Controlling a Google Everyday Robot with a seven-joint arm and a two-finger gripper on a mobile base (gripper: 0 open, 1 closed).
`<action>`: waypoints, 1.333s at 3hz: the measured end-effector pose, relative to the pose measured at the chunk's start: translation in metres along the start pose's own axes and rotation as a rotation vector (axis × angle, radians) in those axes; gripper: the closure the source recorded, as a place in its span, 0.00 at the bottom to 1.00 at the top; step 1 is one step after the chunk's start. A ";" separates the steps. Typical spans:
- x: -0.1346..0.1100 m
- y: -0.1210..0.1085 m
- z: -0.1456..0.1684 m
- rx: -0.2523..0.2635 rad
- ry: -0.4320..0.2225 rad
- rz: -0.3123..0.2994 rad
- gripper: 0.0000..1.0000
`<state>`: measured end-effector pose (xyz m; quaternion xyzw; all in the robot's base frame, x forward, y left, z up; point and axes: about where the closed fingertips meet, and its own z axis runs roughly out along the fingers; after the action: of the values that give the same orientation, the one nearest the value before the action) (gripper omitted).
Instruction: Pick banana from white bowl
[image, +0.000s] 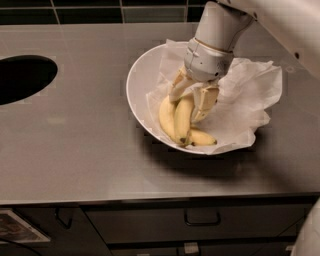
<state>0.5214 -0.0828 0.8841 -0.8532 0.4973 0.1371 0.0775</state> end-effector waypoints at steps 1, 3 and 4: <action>0.000 0.000 0.000 0.000 0.000 0.000 0.74; -0.005 -0.005 -0.009 0.076 0.018 -0.003 1.00; -0.018 0.001 -0.028 0.155 0.060 -0.011 1.00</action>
Offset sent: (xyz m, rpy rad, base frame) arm 0.0000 0.0000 0.0000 0.0000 0.0000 0.0000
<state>0.5167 -0.0762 0.9161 -0.8510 0.5039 0.0723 0.1293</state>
